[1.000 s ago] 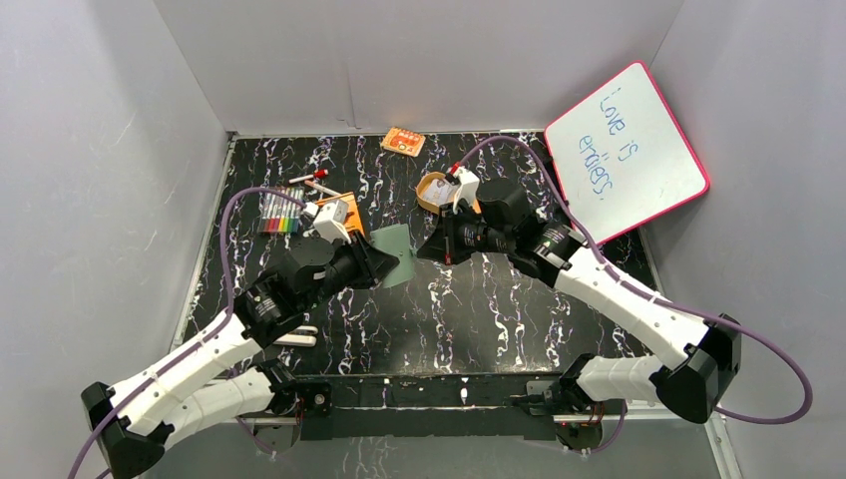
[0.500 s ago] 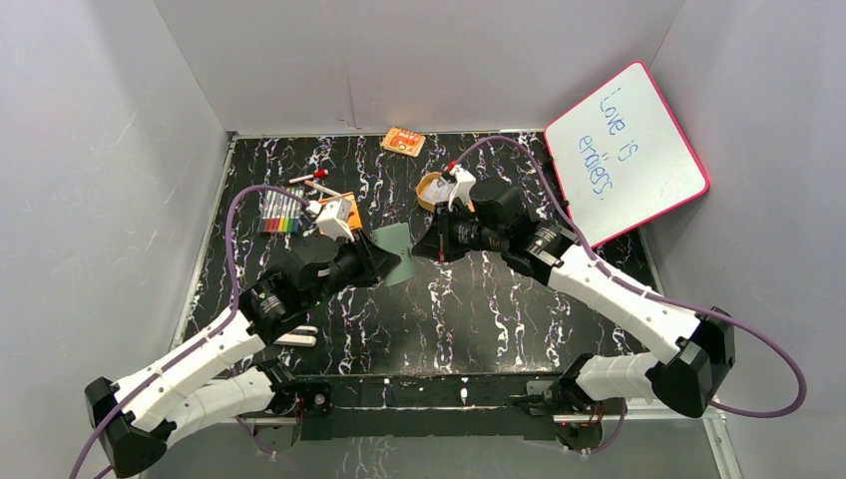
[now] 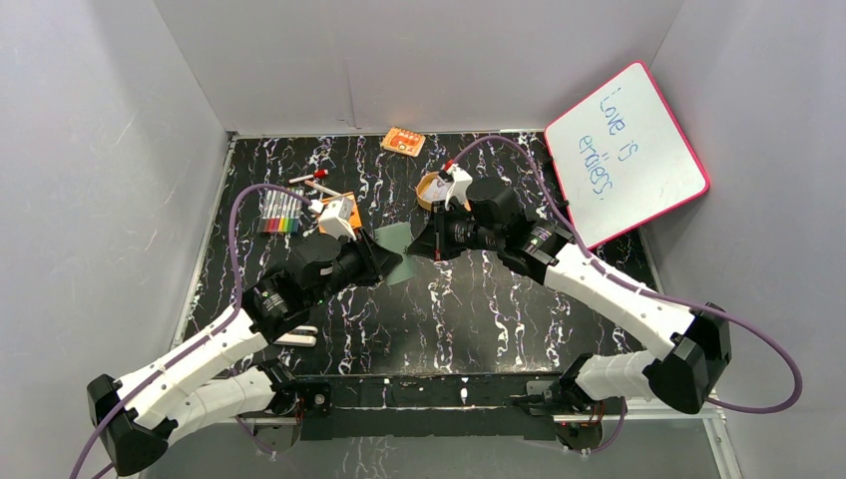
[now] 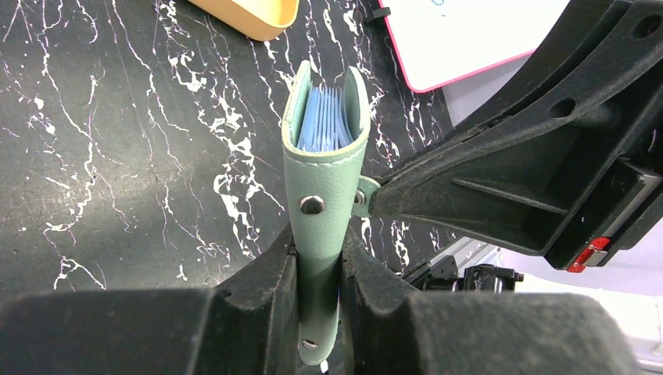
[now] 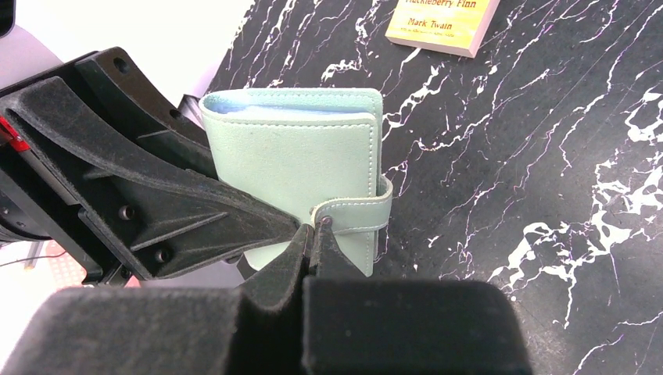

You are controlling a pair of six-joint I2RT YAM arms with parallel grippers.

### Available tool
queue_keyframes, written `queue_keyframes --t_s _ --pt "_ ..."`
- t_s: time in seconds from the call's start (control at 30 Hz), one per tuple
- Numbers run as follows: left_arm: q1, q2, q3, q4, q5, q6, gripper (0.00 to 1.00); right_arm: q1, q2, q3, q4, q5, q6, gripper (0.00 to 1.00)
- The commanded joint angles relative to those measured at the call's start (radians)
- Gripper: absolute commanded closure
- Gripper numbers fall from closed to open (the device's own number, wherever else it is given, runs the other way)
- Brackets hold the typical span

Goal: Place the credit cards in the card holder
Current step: Close the card holder.

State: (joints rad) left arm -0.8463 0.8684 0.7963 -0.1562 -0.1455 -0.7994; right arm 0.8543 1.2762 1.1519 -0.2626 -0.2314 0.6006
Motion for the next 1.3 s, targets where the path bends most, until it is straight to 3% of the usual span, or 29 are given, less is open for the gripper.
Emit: queue_keyframes --t_s 0.0,0.73,1.27 --pt "0.001 -0.008 0.03 0.057 0.003 0.013 1.0 0.012 0.006 0.032 0.069 -0.017 0.01 1.0" --pt "0.0 -0.008 0.041 0.068 0.054 0.007 1.0 0.032 0.033 0.049 0.057 -0.019 -0.006 1.0" --pt "0.001 -0.031 0.019 0.225 0.284 0.019 1.0 0.035 0.05 0.046 0.065 -0.015 0.002 1.0"
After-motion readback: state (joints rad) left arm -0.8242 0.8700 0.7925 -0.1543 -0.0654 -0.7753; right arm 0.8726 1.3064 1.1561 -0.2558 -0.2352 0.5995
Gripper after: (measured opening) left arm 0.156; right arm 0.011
